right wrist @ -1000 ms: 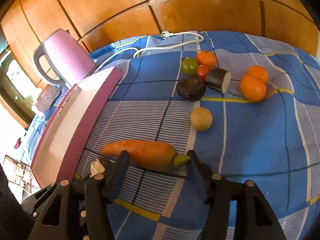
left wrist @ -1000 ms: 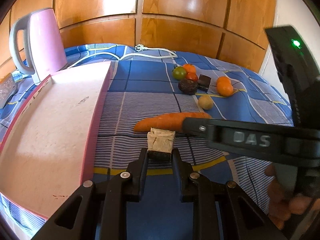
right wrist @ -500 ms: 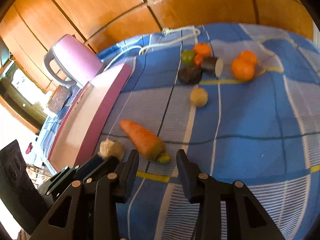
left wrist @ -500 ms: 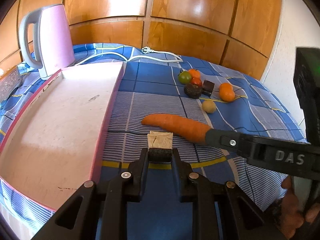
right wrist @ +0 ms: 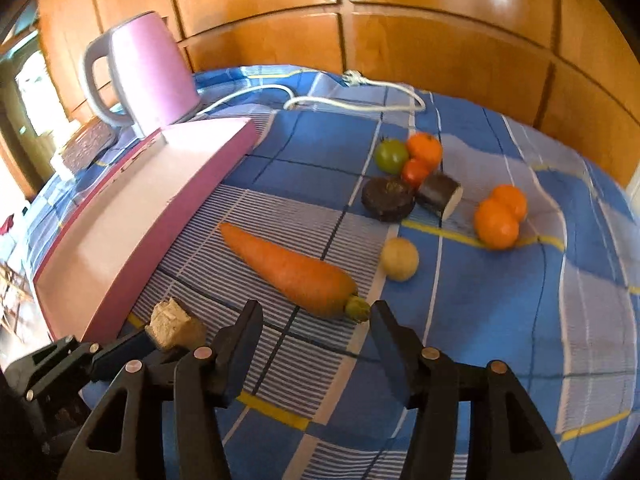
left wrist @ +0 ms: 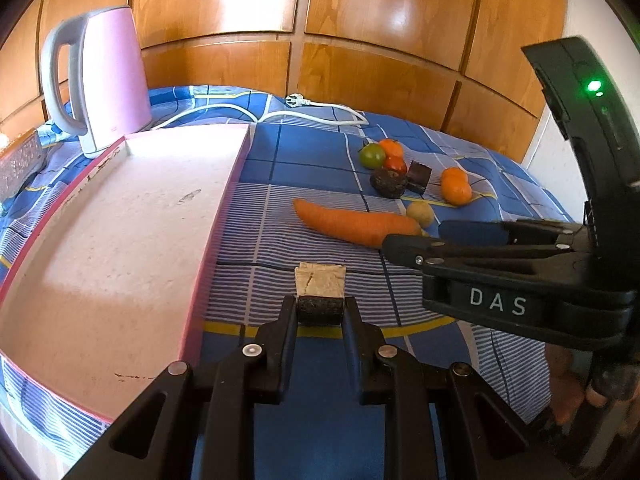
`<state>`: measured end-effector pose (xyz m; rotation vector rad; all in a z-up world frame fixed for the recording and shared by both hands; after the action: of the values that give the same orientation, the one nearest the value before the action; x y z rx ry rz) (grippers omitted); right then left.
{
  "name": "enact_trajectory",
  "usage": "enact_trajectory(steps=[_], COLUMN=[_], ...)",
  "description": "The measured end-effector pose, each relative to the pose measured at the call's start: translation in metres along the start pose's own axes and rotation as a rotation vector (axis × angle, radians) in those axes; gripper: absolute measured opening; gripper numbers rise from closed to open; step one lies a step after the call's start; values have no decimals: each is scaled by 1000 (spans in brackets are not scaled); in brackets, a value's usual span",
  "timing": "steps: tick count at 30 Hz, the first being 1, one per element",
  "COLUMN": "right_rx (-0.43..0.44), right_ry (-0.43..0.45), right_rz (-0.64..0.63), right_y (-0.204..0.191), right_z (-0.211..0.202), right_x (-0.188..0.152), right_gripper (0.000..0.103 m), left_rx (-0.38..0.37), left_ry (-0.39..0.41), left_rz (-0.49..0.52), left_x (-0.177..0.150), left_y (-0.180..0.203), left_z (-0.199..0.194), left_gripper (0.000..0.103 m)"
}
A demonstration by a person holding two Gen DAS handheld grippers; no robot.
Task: Organize fruits
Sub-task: 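Grasp the carrot with the right gripper while the left gripper holds the beige block, then carry the carrot and beige block into the pink tray and open both grippers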
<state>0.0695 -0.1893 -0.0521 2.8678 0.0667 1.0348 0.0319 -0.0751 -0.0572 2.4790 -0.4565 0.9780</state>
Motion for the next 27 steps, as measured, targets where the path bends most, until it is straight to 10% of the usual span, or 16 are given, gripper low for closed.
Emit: enact_trajectory(steps=[11,21,27], right_rx=[-19,21,210], right_ry=[-60,-84,-134], right_rz=[-180,52,302], right_y=[-21,-4,13], right_z=[37,21,13], right_x=[16,-4,-18], right_gripper=[56,31,30], left_rx=[-1,13,26], left_ry=[34,68,95], left_rz=[-13,-13,11], left_x=[5,9,10], left_y=[-2,-5,-2], left_z=[-8,-16,-23], left_gripper=[22,22,22])
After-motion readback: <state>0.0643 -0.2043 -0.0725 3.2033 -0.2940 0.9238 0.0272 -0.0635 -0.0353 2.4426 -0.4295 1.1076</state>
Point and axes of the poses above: each gripper's, at about its wrist camera, not at the fingertips, and z roughly the way its jaws point, y to its right, x to its top, the point moved 3 cm from there along z, roughly the way its jaws point, and after that the axes turned 11 degrees about -x, right-handed, at the moved point
